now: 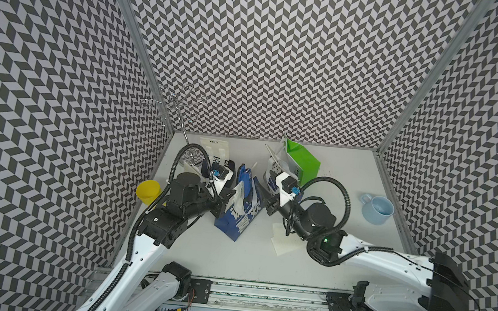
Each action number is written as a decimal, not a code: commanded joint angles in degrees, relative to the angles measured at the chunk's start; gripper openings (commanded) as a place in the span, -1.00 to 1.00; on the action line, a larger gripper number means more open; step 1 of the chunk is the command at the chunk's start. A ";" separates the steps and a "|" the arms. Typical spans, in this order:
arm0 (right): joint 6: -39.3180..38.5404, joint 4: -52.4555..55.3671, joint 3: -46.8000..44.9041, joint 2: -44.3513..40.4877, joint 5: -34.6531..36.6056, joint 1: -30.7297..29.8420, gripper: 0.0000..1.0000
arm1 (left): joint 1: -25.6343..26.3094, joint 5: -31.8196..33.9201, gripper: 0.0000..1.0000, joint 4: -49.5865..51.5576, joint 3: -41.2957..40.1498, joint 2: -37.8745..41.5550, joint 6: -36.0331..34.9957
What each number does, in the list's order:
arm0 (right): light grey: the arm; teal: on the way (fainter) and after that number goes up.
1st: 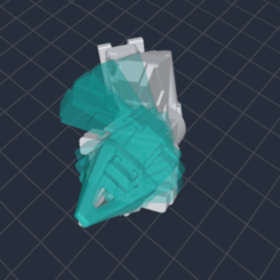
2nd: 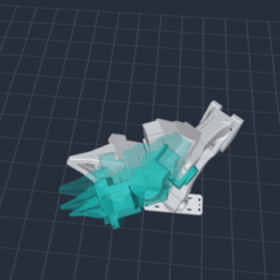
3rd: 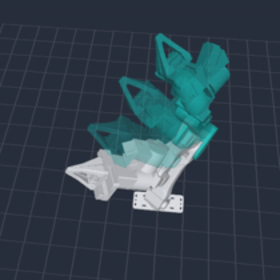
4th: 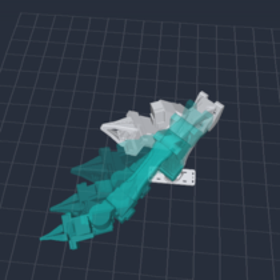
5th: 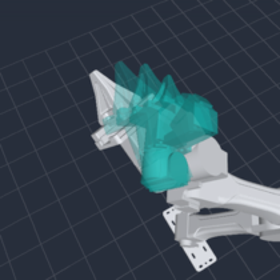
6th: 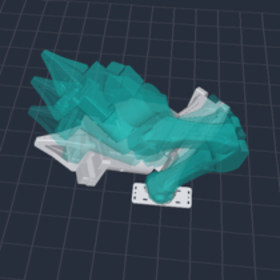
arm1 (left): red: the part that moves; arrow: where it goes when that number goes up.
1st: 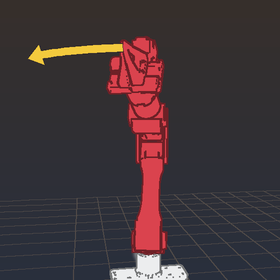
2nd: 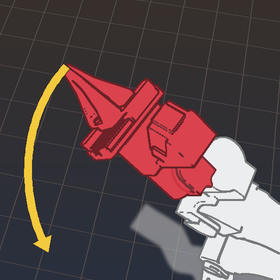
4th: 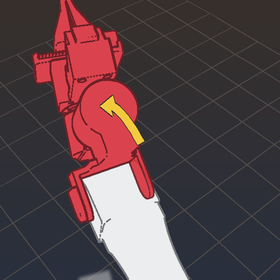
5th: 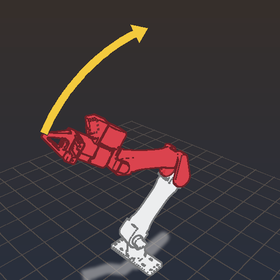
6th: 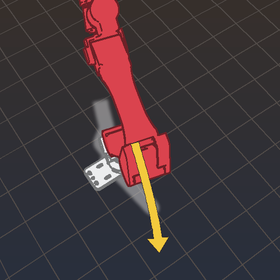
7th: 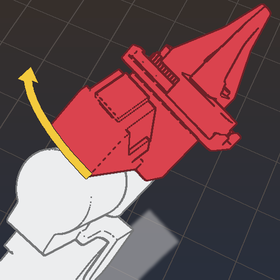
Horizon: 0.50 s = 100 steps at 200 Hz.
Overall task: Staple the receipts to the bags
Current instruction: Place the stapler in the takeout bag.
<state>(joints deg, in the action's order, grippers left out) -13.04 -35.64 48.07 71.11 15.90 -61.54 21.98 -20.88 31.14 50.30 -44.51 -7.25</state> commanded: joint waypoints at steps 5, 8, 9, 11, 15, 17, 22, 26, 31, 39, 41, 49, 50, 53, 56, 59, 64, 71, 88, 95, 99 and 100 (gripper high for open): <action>-15.11 10.99 -0.38 -6.87 -8.71 1.94 0.20 | 2.35 -5.42 -1.00 -6.52 1.29 3.64 -7.75; -15.89 12.37 -0.23 -7.52 -9.50 2.21 0.22 | 2.67 -5.39 -1.00 -6.23 1.40 3.83 -8.39; -16.02 12.93 -0.16 -7.72 -9.62 2.21 0.22 | 2.78 -5.39 -1.00 -6.16 1.39 3.91 -8.62; -16.77 13.83 -0.06 -8.07 -10.18 2.32 0.23 | 3.00 -5.39 -1.00 -5.86 1.44 4.04 -9.05; -18.13 15.98 0.33 -8.71 -11.06 2.46 0.25 | 3.48 -5.32 -1.00 -5.41 1.59 4.33 -9.92; -18.68 17.23 0.57 -8.97 -11.28 2.49 0.26 | 3.72 -5.24 -1.00 -5.21 1.69 4.47 -10.41; -20.60 20.07 1.26 -9.51 -11.83 2.53 0.28 | 4.36 -5.00 -1.00 -4.68 1.94 4.81 -11.37; -22.79 22.46 1.64 -9.78 -12.31 2.54 0.29 | 4.83 -4.84 -1.00 -4.28 2.13 5.07 -12.28; -24.97 24.87 2.08 -10.18 -12.45 2.52 0.34 | 5.47 -4.79 -1.00 -3.61 2.43 5.41 -13.44; -27.37 26.20 1.67 -10.69 -12.73 2.55 0.41 | 6.41 -4.67 -1.00 -2.58 2.93 5.86 -15.33; -27.89 26.33 1.50 -10.85 -12.65 2.56 0.43 | 6.65 -4.53 -1.00 -2.40 3.02 6.04 -15.69; -30.10 27.18 0.91 -11.32 -12.58 2.51 0.53 | 7.52 -3.93 -1.00 -1.84 3.34 6.55 -16.94; -30.33 27.19 0.85 -11.33 -12.57 2.49 0.54 | 7.62 -3.87 -1.00 -1.77 3.37 6.59 -17.07; -30.82 27.33 0.68 -11.41 -12.41 2.50 0.56 | 7.96 -3.74 -1.00 -1.51 3.46 6.76 -17.47; -31.20 27.44 0.46 -11.47 -12.17 2.48 0.60 | 8.21 -3.80 -1.00 -1.25 3.55 6.91 -18.01; -31.57 27.53 0.38 -11.45 -11.98 2.55 0.62 | 8.51 -3.89 -1.00 -0.92 3.66 7.04 -18.44; -32.24 27.84 0.32 -11.31 -11.65 2.54 0.64 | 8.96 -3.90 -1.00 -0.47 3.74 7.20 -19.18; -33.04 28.63 0.42 -10.91 -11.72 2.56 0.65 | 9.50 -3.90 -1.00 0.14 3.96 7.33 -19.91; -33.52 31.65 1.72 -9.28 -13.74 2.50 0.68 | 10.71 -4.92 -1.00 2.45 4.60 7.53 -22.01; -33.55 32.94 2.26 -8.54 -15.02 2.49 0.68 | 11.17 -5.45 -1.00 3.38 4.87 7.51 -22.92; -33.59 33.56 2.63 -8.11 -15.76 2.53 0.68 | 11.48 -5.63 -1.00 3.76 4.97 7.55 -23.33; -33.57 33.72 2.68 -8.06 -15.96 2.50 0.68 | 11.54 -5.64 -1.00 3.80 5.06 7.58 -23.38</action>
<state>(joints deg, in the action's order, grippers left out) -42.30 -6.76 48.99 61.08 4.10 -59.02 32.05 -23.40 37.28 50.81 -38.63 -24.93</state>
